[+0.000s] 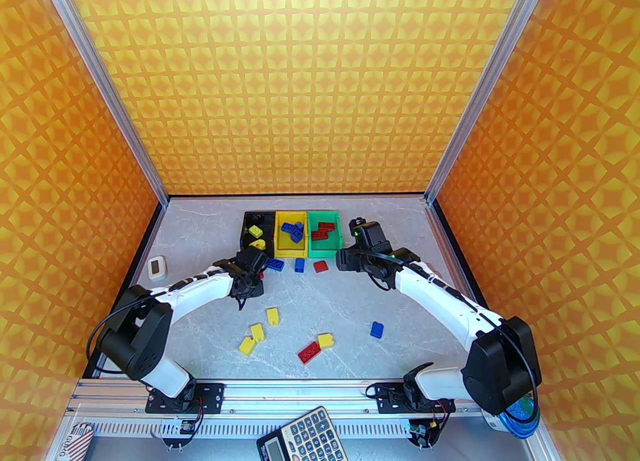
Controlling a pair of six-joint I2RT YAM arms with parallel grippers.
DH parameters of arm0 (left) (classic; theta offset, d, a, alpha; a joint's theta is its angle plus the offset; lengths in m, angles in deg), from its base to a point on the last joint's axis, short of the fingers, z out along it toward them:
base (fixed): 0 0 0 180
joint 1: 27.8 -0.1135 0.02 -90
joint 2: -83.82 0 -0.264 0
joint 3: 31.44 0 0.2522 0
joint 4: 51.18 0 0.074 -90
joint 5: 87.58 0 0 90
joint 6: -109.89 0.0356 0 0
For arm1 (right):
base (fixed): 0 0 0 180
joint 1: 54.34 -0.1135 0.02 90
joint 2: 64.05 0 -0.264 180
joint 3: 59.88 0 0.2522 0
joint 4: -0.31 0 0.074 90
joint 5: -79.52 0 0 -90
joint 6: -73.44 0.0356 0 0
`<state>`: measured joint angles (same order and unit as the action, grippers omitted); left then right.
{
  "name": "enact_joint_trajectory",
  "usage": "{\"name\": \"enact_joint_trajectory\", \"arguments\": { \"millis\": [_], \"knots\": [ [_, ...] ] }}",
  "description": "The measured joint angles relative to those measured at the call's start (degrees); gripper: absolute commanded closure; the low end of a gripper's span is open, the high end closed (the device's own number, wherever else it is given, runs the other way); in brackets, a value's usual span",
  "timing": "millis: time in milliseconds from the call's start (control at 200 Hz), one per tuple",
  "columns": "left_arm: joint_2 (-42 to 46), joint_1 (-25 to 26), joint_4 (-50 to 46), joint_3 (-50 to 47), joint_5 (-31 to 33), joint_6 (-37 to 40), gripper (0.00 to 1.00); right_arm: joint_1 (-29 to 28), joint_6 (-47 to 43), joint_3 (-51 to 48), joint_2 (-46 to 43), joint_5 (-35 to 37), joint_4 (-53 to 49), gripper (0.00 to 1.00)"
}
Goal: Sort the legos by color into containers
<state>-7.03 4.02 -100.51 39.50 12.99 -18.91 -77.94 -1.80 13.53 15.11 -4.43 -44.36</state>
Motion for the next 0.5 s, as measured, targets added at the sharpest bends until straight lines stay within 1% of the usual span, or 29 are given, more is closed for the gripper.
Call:
{"name": "enact_joint_trajectory", "arguments": {
  "millis": [145,280,385,500],
  "knots": [
    [0.90,-0.44,-1.03,5.25,0.04,2.95,0.68,0.00,0.00,-0.35,-1.33,0.59,-0.17,0.28],
    [-0.55,-2.36,-1.79,12.24,0.07,6.49,0.68,0.00,0.00,-1.07,-2.89,1.18,-0.44,0.27],
    [-4.68,-4.31,-1.73,19.45,0.09,9.49,0.68,0.00,0.00,-2.03,-4.28,1.95,-0.94,0.27],
    [-11.37,-6.40,-1.88,27.50,0.09,12.46,0.69,0.00,-0.02,-2.75,-5.68,3.17,-1.70,0.27]
  ]
}}
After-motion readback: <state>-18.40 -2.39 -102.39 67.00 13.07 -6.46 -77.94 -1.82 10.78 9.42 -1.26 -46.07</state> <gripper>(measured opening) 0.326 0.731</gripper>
